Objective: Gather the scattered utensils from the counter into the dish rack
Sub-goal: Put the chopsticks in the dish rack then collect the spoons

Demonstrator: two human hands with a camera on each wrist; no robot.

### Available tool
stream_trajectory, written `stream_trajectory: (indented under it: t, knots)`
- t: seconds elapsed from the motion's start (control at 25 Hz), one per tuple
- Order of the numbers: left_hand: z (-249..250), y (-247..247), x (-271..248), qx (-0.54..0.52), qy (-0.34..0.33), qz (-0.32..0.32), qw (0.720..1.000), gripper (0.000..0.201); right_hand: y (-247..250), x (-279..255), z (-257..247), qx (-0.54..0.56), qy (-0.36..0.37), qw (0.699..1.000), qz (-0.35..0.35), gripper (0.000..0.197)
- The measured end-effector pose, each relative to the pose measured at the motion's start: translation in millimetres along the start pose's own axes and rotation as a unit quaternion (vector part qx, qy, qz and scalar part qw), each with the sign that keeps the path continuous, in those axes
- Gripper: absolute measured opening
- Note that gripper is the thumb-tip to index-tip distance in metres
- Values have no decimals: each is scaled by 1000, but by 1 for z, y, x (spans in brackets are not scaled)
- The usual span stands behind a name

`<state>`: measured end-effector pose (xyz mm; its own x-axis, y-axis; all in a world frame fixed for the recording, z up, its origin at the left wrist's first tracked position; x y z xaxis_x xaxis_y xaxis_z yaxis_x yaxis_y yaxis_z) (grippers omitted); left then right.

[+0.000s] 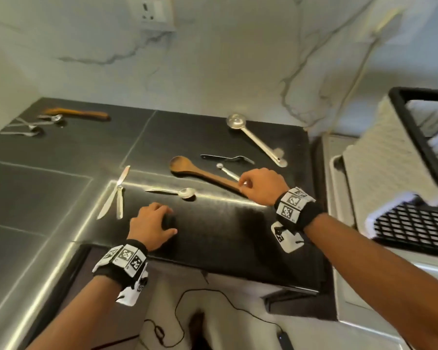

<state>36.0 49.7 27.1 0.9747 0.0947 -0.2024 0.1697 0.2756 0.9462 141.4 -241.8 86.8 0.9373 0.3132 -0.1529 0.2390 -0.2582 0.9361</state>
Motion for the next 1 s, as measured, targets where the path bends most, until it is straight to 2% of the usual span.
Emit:
stream_trajectory:
  t: [0.16,0.28,0.4,0.48,0.6,0.72,0.8,0.88,1.0]
  knots:
    - [-32,-8,4,-13,-26,-8,1000,58,-50,43,-74,44,24,998,-31,32]
    - [-33,-7,6,-1,-44,-13,999,58,-79,66,-105,49,3,998,-43,45]
    - [-36,-2,12,-23,-53,-17,998,51,-95,76,-112,63,-35,997,-28,30]
    - [-37,6,18,-61,-66,13,996,48,-93,74,-107,103,-51,993,-13,17]
    - [-23,15,26,-133,-129,39,982,51,-75,57,-95,167,-40,985,6,10]
    - [13,12,29,-247,-154,-10,957,44,-47,33,-85,194,27,980,32,13]
    - [35,8,30,-351,-117,-22,929,33,-31,23,-71,209,47,975,51,11]
    - [54,8,30,-454,-60,-69,886,31,-17,16,-53,265,41,961,61,11]
    - [87,12,26,-526,-31,-151,836,25,-2,6,-22,335,25,937,101,11]
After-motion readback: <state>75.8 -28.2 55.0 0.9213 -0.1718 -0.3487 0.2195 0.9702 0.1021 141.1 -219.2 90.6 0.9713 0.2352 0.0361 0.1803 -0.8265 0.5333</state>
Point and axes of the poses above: each hand's wrist, its own x-axis towards the middle knuckle, its own y-axis out of the back of the hand, z = x × y, the point moved 2 cm from there along x, towards the middle knuckle, and after that the axes turned 4 degrees about z, right-handed, at the moved point
